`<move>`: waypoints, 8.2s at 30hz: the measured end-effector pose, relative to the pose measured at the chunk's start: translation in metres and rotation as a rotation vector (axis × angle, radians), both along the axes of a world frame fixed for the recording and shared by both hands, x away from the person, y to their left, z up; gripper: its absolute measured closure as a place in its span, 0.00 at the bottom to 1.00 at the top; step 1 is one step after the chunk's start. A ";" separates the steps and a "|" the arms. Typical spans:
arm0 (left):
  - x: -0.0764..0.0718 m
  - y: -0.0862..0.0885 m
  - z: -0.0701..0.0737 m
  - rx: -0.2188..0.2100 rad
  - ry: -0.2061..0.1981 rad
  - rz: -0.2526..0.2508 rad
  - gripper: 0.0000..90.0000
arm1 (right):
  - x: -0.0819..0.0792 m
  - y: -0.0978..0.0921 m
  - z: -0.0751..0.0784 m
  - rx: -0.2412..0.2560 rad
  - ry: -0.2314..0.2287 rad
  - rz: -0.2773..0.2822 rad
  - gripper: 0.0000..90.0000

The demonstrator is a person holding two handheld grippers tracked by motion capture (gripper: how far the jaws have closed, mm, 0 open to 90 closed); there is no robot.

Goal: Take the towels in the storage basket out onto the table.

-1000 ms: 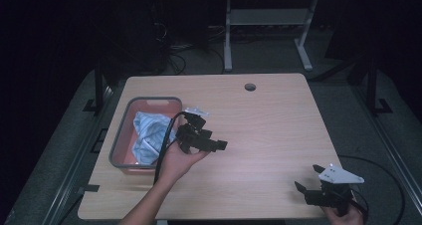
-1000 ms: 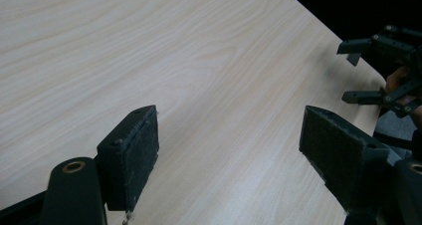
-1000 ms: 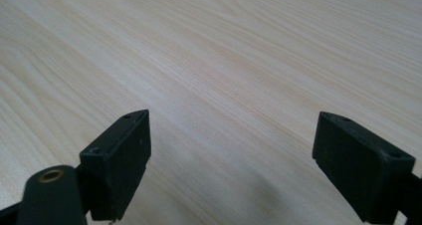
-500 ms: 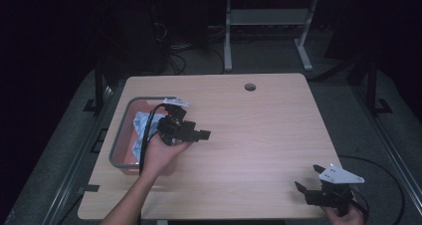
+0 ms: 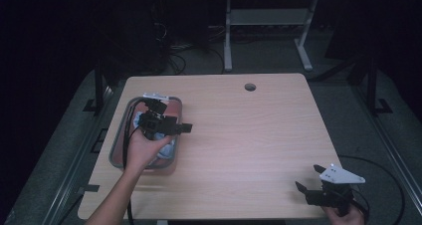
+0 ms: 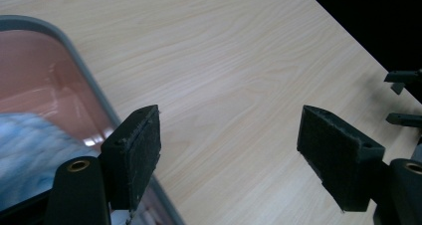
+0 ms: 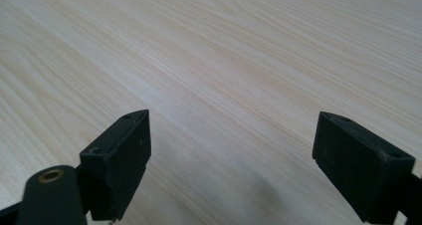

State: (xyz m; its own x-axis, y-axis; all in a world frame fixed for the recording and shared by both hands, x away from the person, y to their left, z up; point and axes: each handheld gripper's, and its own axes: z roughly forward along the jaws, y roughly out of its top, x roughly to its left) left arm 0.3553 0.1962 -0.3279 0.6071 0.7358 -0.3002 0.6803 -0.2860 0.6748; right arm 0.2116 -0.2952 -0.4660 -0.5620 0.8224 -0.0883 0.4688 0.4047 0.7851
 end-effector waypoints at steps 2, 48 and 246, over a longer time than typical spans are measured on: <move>0.000 0.004 0.001 0.008 -0.002 0.012 0.27 | 0.000 0.000 0.000 0.000 0.002 0.001 0.16; 0.010 0.092 -0.046 0.117 0.116 0.301 0.31 | -0.002 0.000 0.000 0.003 0.004 0.005 0.16; 0.045 -0.148 -0.023 0.007 -0.016 -0.161 0.81 | -0.004 -0.011 0.006 0.054 -0.050 -0.019 0.17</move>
State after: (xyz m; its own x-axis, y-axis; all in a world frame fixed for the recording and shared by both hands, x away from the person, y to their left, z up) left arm 0.3998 0.0478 -0.3506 0.7221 0.6303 -0.2852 0.6146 -0.3953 0.6826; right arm 0.2080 -0.3063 -0.4597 -0.5418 0.8374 -0.0715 0.4354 0.3525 0.8283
